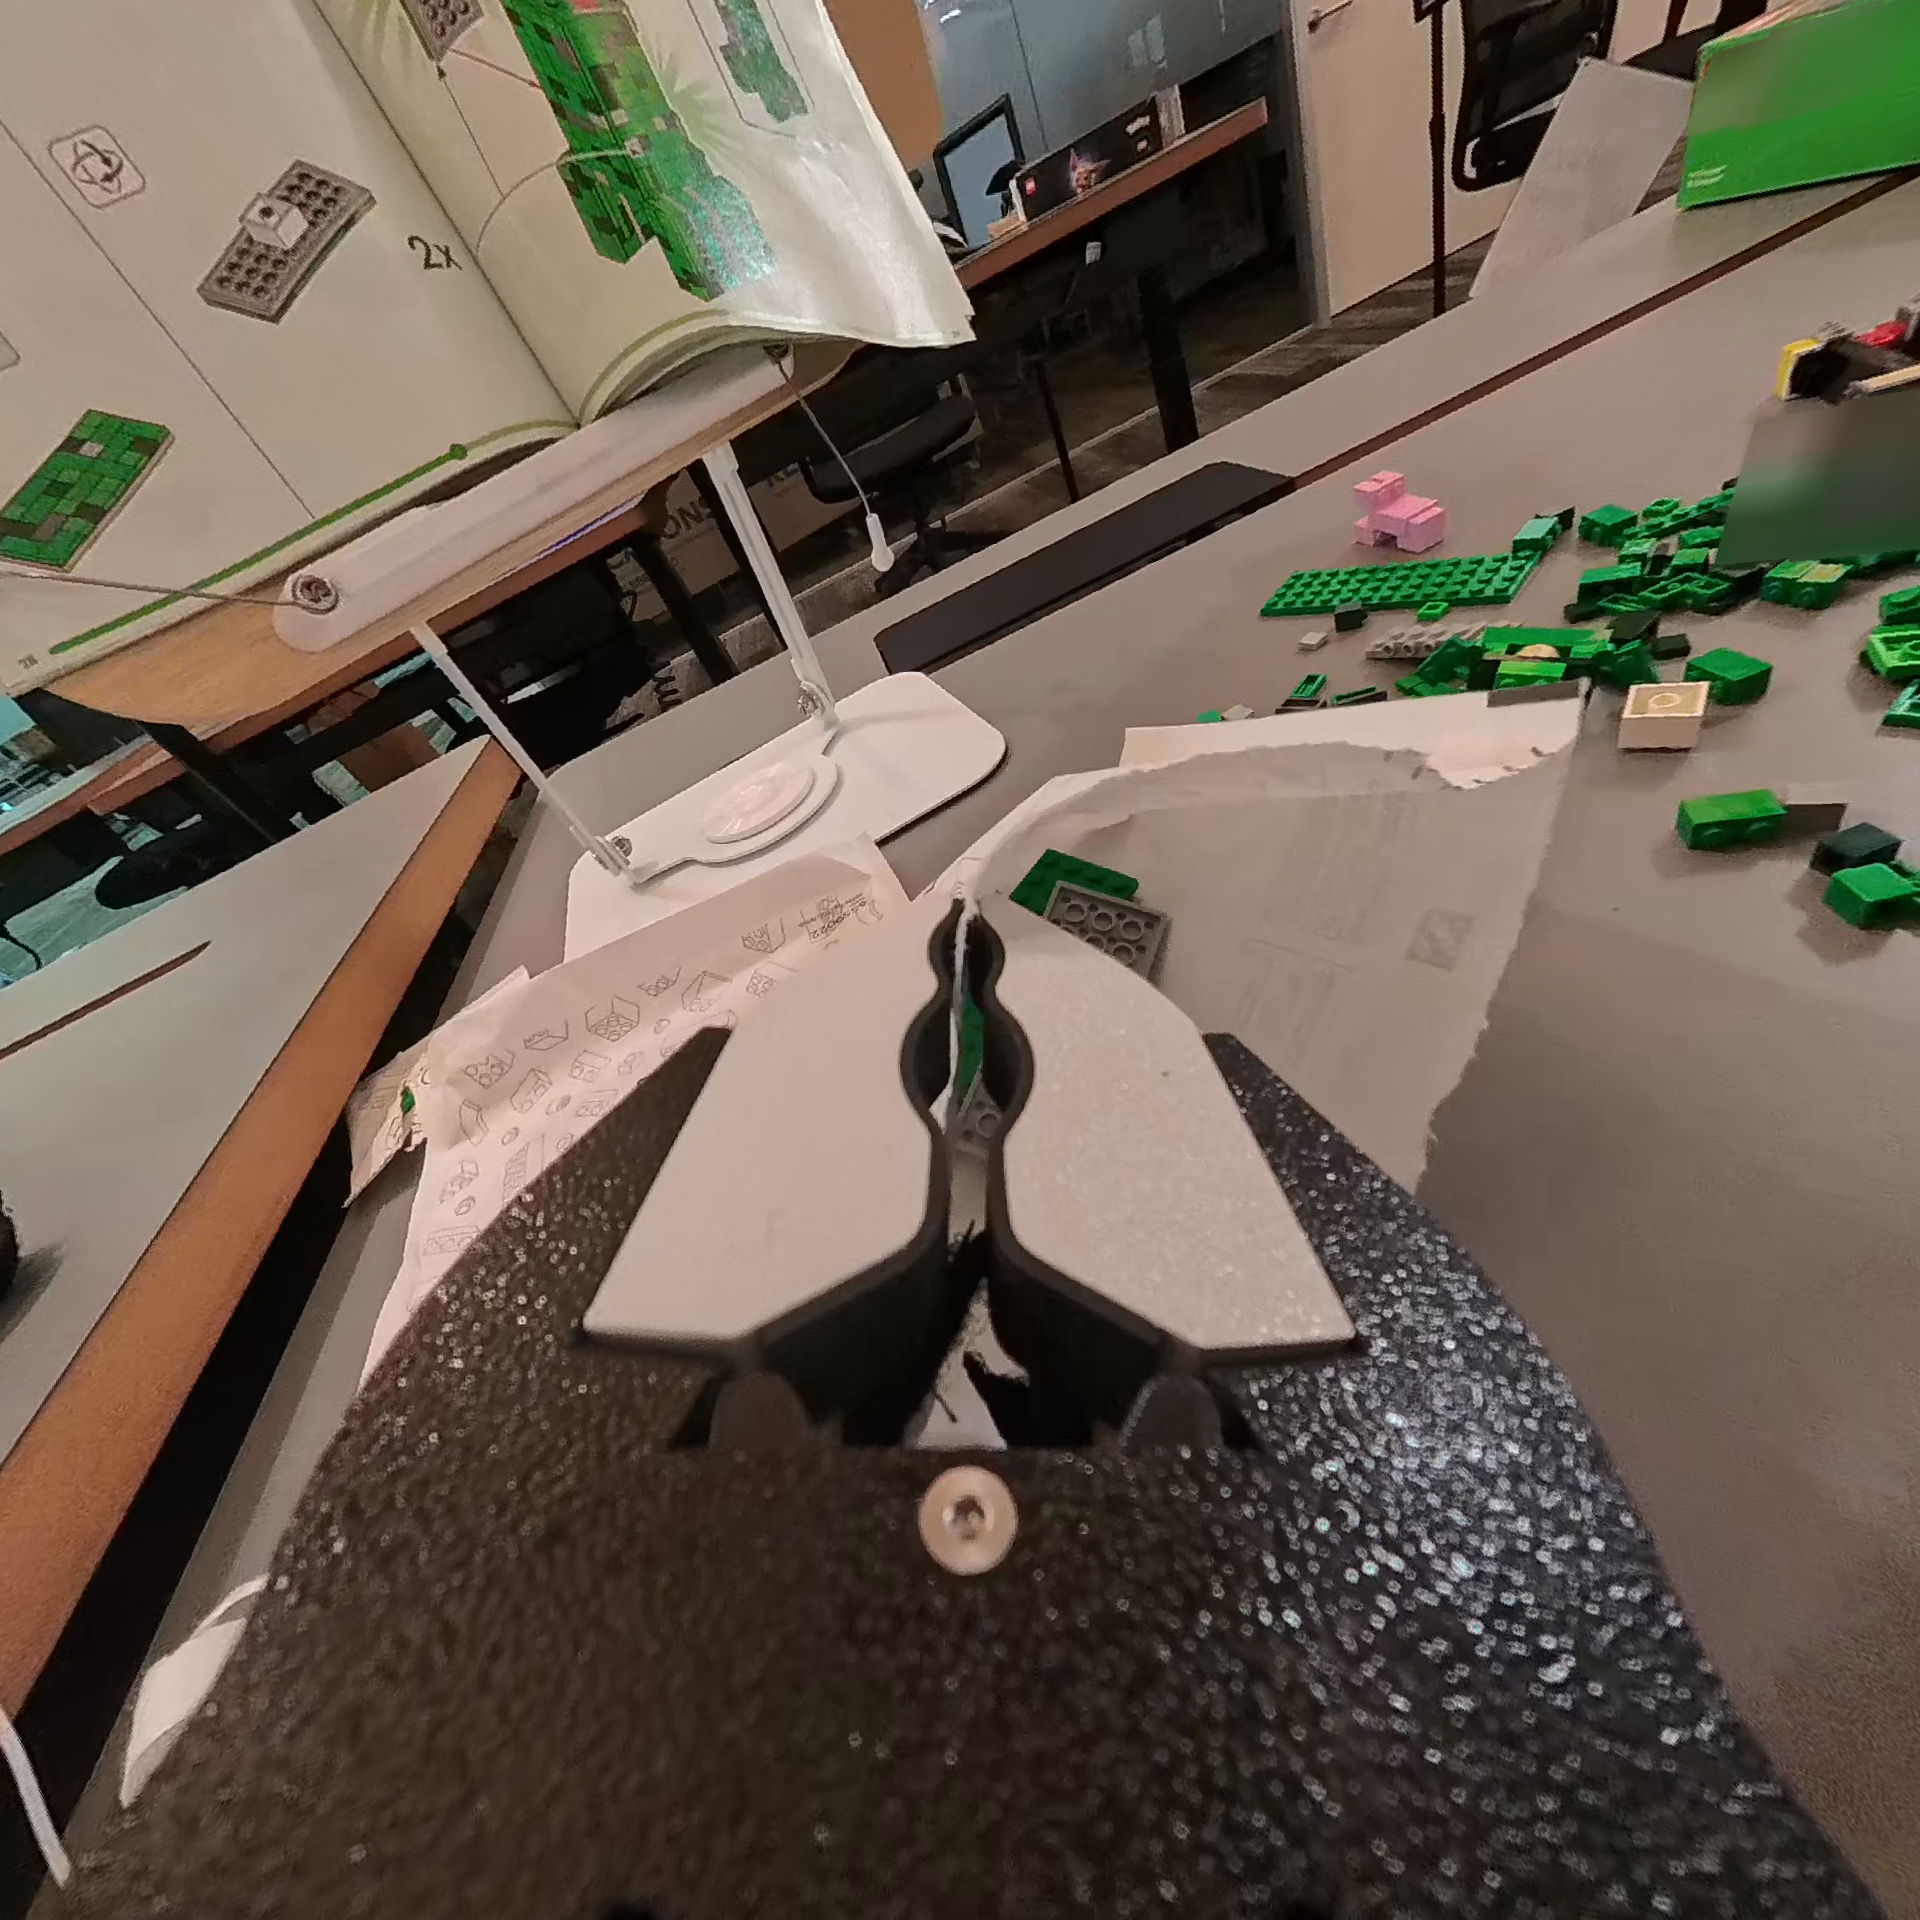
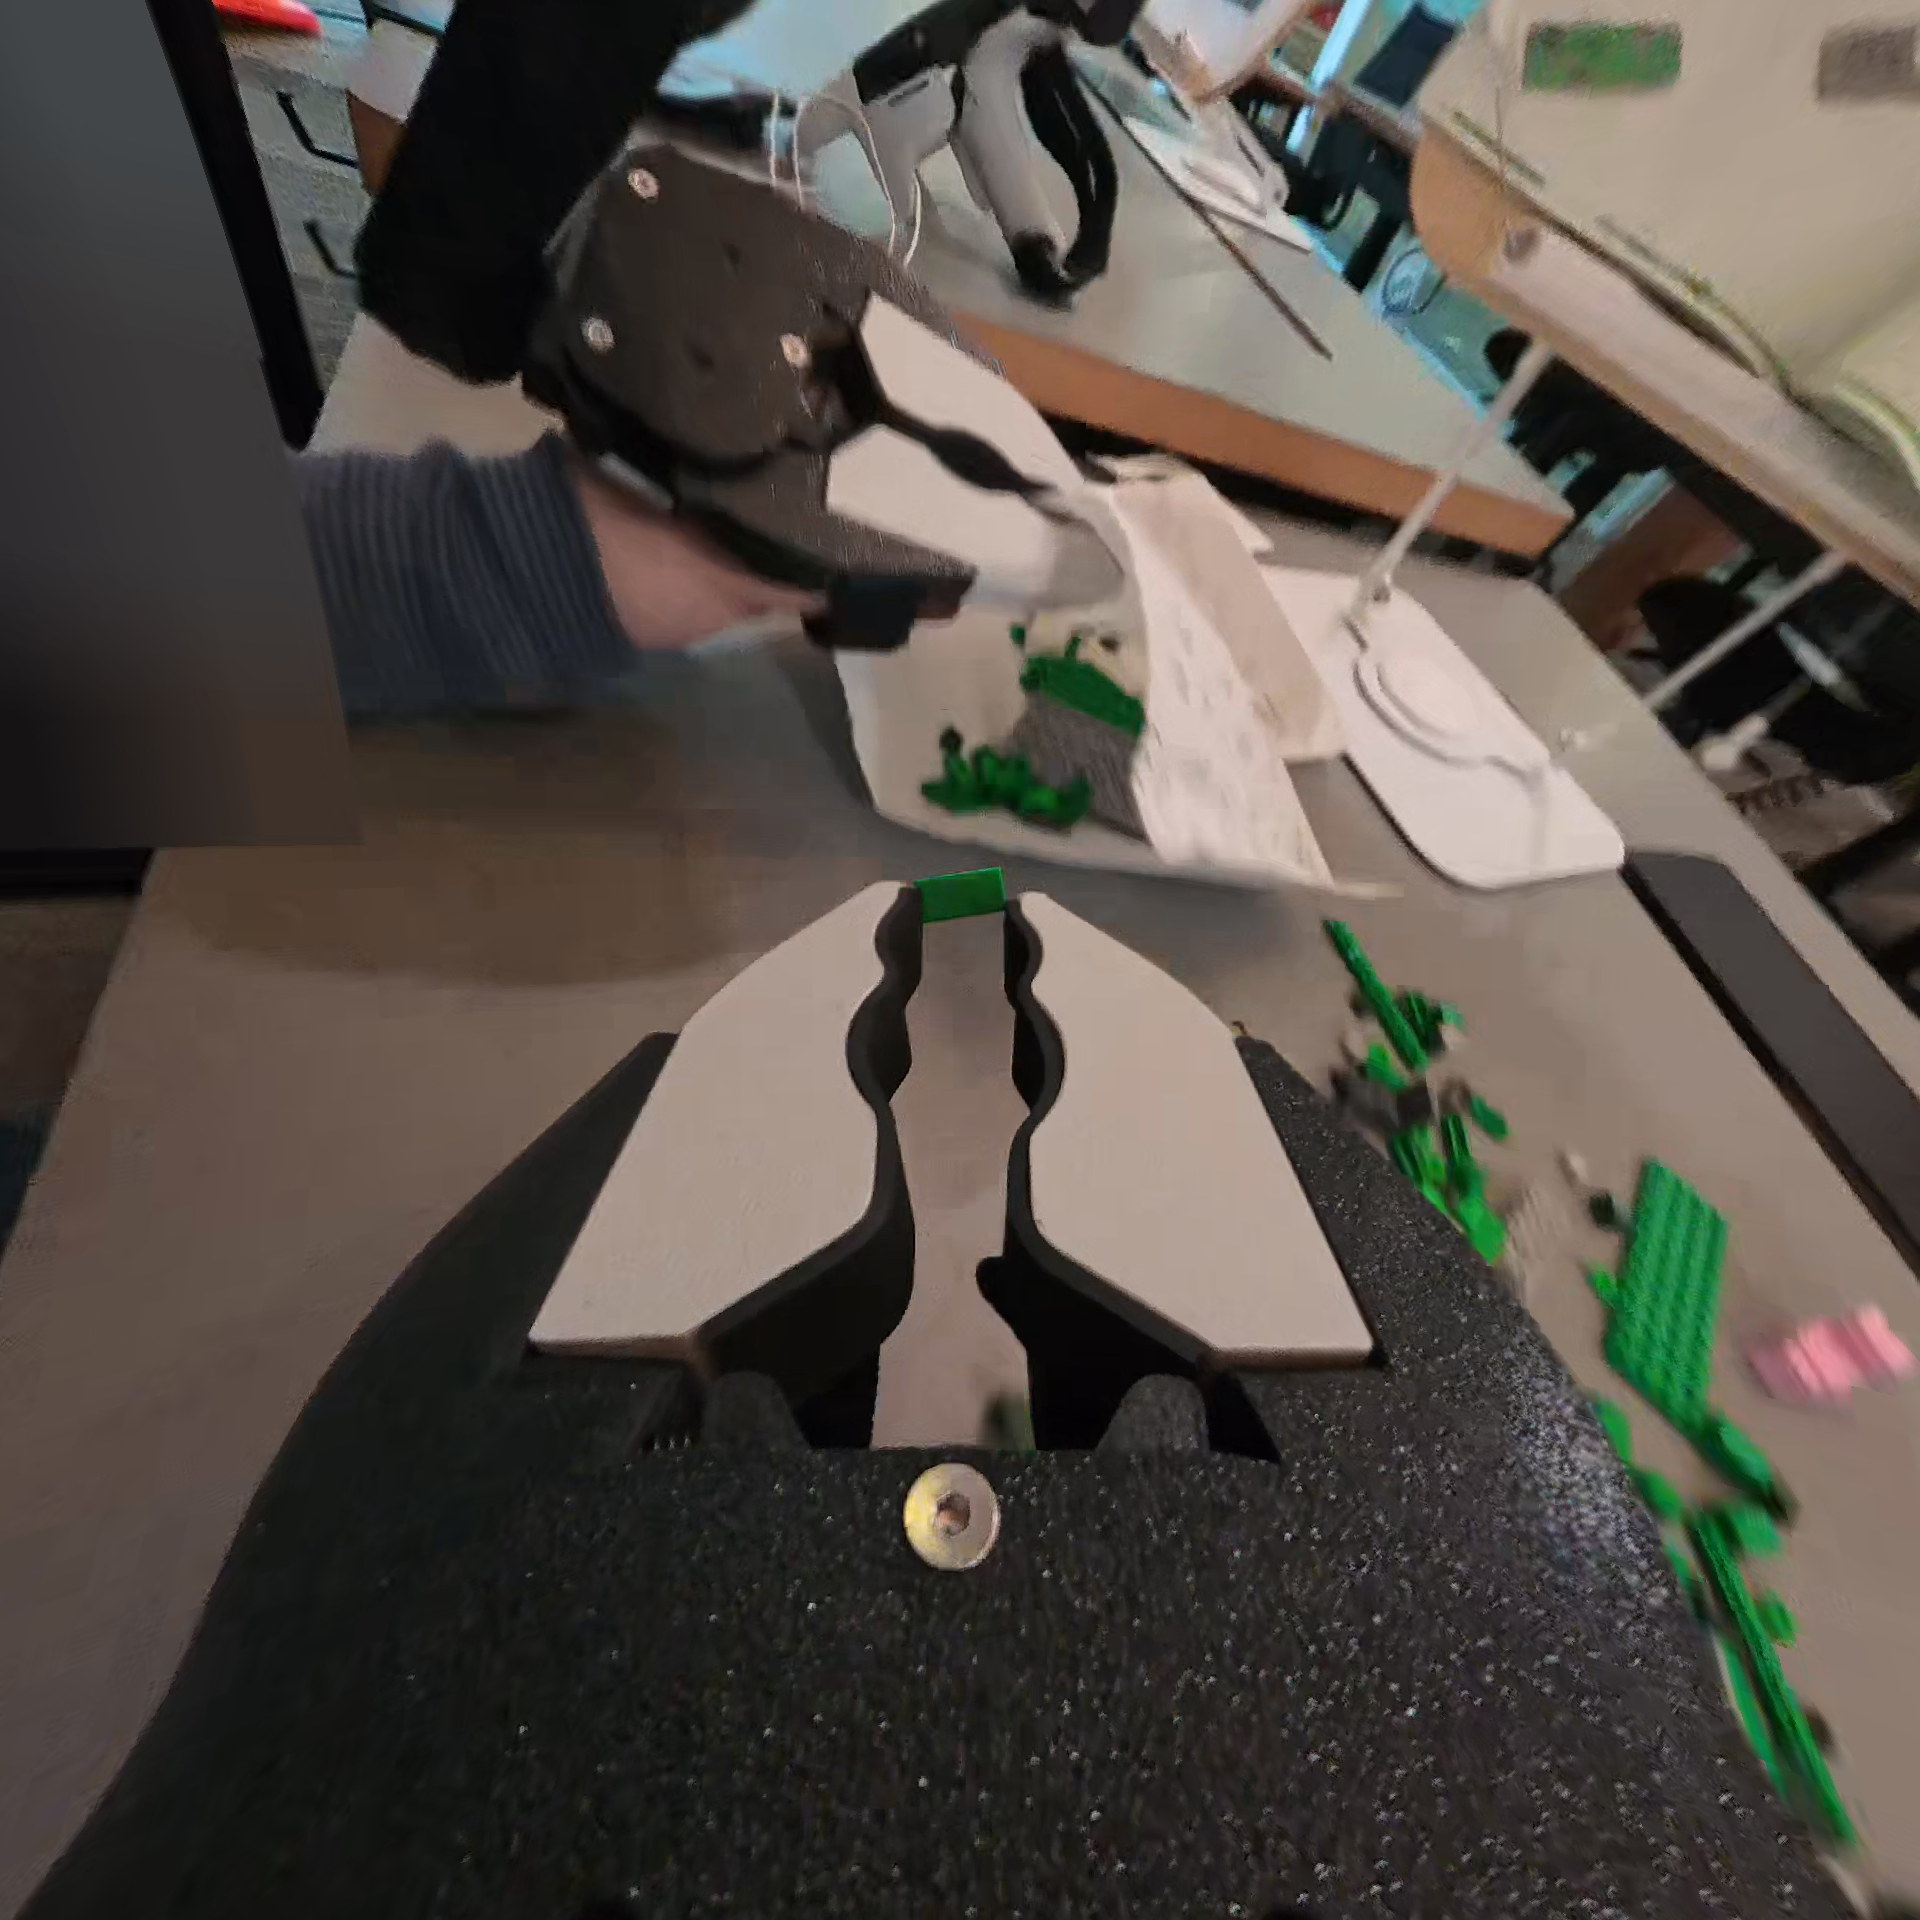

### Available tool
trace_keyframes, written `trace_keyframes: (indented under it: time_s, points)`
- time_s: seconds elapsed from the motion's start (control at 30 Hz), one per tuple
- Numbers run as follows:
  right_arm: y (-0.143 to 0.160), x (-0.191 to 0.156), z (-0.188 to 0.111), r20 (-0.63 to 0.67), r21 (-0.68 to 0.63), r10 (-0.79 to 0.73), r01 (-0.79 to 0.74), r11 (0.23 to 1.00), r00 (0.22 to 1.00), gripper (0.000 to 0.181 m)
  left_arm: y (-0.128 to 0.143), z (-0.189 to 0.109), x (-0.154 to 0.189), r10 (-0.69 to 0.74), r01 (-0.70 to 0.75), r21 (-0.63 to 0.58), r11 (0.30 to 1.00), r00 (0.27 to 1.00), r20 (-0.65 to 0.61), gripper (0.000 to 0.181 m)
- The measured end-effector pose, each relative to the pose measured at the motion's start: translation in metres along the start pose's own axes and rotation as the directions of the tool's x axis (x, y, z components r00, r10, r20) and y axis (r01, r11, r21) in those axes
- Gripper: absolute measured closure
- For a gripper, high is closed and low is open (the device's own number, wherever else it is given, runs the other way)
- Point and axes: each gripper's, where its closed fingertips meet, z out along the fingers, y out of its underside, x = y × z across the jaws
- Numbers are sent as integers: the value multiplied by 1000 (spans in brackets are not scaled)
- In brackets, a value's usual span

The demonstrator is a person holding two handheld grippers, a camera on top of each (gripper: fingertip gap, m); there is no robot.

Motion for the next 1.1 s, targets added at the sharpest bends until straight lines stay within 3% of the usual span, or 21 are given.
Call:
trace_keyframes:
  time_s: [0.1,0.2,0.3,0.37,0.47,0.6,0.7,0.83,0.97,1.1]
  points:
    - [-12,-3,50,-67,-41,-98,96,995,993,166,0,0,-1,-3,3,3,1000,1000,1,181]
    - [-3,10,78,-176,-163,-171,142,976,970,166,-1,0,-1,-5,5,6,1000,1000,0,181]
    - [2,31,87,-296,-253,-239,165,953,925,167,-2,0,-1,-7,7,9,1000,1000,-1,181]
    - [4,35,93,-306,-278,-264,180,944,915,180,-1,0,-1,-5,5,7,1000,1000,-1,181]
    - [0,34,97,-314,-274,-317,235,933,895,165,-1,0,-1,-4,4,4,1000,1000,1,181]
    - [2,23,96,-271,-252,-301,234,939,914,163,0,0,0,-8,8,4,1000,1000,-3,181]
    - [-2,16,78,-218,-196,-208,165,966,954,161,0,0,0,-6,6,4,1000,1000,-3,181]
    - [4,12,29,-150,-126,-118,99,987,982,161,0,0,-1,-12,12,6,1000,1000,-4,181]
    - [50,25,-37,-145,-222,-19,-14,975,989,159,0,0,0,-10,10,4,1000,1000,-7,181]
    - [99,52,-120,-255,-340,56,-144,929,965,154,1,0,0,-9,9,3,1000,1000,-7,181]
